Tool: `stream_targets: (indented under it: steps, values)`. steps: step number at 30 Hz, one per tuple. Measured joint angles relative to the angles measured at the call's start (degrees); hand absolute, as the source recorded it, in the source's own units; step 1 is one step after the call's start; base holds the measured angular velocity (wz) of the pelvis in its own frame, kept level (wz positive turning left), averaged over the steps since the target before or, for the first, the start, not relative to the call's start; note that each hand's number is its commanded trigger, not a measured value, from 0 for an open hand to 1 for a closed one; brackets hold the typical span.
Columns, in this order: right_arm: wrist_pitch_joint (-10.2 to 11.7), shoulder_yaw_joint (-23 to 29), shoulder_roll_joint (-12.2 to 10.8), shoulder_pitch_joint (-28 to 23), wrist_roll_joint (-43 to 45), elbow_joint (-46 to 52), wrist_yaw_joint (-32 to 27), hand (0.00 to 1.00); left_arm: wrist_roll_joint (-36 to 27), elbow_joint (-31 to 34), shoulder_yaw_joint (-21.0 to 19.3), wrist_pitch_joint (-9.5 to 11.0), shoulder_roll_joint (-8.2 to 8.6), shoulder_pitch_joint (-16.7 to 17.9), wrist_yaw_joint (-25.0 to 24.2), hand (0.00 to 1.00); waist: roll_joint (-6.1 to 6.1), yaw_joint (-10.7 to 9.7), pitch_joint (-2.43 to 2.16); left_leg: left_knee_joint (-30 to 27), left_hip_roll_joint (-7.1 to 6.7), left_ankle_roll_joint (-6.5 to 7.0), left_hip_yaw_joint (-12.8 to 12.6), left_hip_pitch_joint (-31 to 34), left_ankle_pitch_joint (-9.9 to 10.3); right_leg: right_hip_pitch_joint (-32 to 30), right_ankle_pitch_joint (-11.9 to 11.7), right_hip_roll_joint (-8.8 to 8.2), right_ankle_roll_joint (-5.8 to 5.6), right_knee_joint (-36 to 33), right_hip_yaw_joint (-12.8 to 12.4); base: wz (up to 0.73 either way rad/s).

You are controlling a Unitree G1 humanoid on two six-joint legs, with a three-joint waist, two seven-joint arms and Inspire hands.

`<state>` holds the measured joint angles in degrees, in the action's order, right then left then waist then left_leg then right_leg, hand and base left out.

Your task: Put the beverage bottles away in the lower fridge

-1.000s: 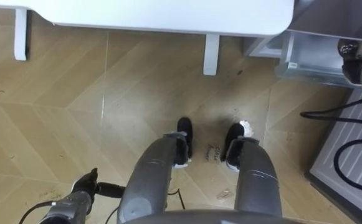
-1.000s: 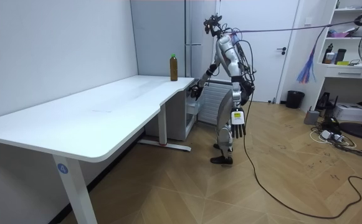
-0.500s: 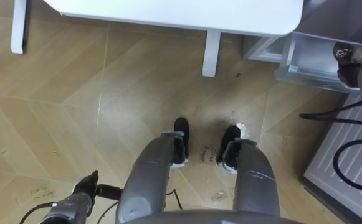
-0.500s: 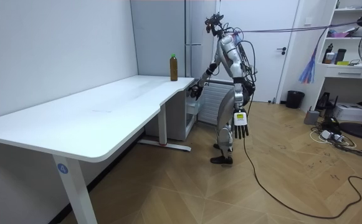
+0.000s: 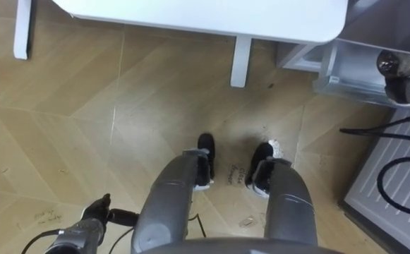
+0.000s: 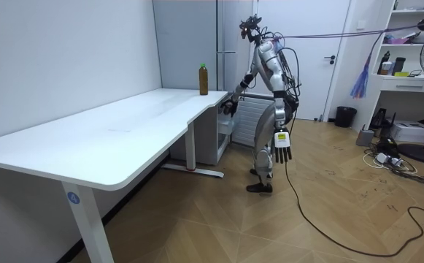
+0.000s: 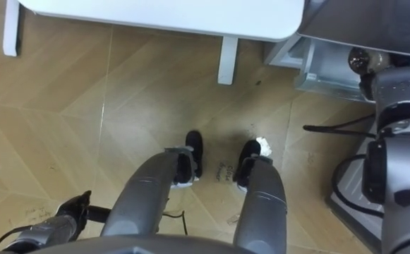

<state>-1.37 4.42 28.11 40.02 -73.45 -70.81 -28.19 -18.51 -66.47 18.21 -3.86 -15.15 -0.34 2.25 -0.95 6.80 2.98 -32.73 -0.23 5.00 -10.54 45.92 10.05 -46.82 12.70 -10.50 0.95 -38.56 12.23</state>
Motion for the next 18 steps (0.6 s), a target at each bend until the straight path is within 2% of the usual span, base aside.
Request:
stream_targets:
  steps: [2, 5, 9, 13, 18]
  values:
    - [0.0, -1.1, 0.0, 0.0, 6.3, -0.2, -1.8, 0.0, 0.0, 0.0, 0.1, 0.0, 0.03, 0.0, 0.0, 0.0, 0.28, 0.2, 0.05, 0.0, -0.04, 0.08, 0.3, 0.0, -0.1, 0.3, 0.0, -0.01, 0.0, 0.1, 0.4, 0.11]
    - [-0.3, -1.5, 0.1, -0.1, 17.7, -0.8, -5.1, 0.0, 0.0, 0.0, 1.1, -0.7, 0.18, 0.0, 0.1, 0.0, 1.62, 0.2, -0.15, 0.5, -0.4, 0.21, 1.4, -0.2, -0.4, 1.2, 0.1, 0.23, -0.46, 1.0, 0.7, 0.14]
    - [-2.3, -2.8, 0.1, -0.2, 32.0, -1.0, -9.7, 0.0, 0.0, -0.1, 1.0, -1.6, 0.1, 0.0, 1.0, 0.0, 1.76, 1.2, -0.16, 1.1, -0.54, 0.23, 1.3, -0.5, -0.6, 1.1, 0.0, 0.03, -0.48, 1.2, 0.6, 0.0]
    - [-2.8, -4.9, 0.2, 0.0, 39.7, -1.0, -12.9, 0.0, 0.0, -0.1, 1.2, -1.9, 0.1, 0.0, 1.1, 0.0, 1.69, 1.5, -0.12, 1.3, -0.62, 0.18, 1.3, -0.5, -0.6, 0.9, 0.0, -0.05, -0.46, 1.2, 0.7, 0.0]
    - [-5.7, -6.5, 0.3, 0.0, 45.6, -1.1, -15.0, 0.0, 0.0, -0.1, 1.2, -2.4, 0.1, 0.0, 1.2, 0.0, 1.47, 1.4, 0.01, 1.3, -0.67, 0.16, 1.1, -0.5, -0.6, 0.7, 0.1, -0.18, -0.38, 0.9, 0.7, 0.0]
